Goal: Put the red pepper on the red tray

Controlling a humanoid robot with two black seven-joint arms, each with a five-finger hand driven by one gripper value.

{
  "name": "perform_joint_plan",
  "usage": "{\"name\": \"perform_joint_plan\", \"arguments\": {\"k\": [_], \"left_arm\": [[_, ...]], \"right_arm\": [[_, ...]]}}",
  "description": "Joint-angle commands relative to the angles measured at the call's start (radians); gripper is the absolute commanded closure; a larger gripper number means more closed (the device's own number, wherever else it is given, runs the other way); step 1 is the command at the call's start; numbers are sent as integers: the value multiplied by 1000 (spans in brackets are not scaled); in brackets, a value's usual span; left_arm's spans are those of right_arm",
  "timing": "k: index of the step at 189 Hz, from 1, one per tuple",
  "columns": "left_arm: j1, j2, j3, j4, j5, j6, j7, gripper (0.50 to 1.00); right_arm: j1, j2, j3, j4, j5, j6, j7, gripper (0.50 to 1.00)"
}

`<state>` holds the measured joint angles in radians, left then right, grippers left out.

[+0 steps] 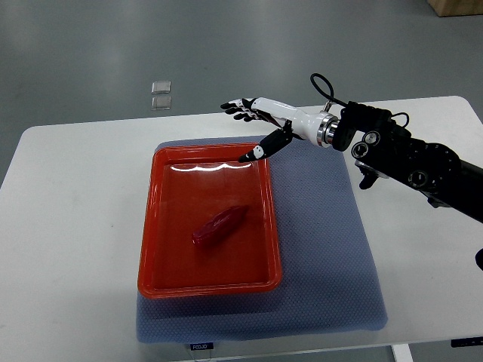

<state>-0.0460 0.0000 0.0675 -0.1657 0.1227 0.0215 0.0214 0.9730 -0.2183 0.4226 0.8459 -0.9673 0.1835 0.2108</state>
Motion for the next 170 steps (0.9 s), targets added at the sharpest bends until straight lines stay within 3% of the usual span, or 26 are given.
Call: {"name": "perform_joint_plan", "arguments": {"k": [1, 43, 78, 170], "left_arm": [[0, 0, 0, 0, 0, 0, 0, 500], [0, 0, 0, 0, 0, 0, 0, 500], [0, 0, 0, 0, 0, 0, 0, 500], [0, 0, 0, 0, 0, 0, 0, 500]], "right_arm": [[-45, 0, 56, -33, 134, 13, -28, 589], [-103, 0, 79, -137, 492, 42, -42, 591], [-117, 8, 77, -260, 753, 88, -114, 589], [-119, 2, 79, -272, 774, 70, -105, 585]]}}
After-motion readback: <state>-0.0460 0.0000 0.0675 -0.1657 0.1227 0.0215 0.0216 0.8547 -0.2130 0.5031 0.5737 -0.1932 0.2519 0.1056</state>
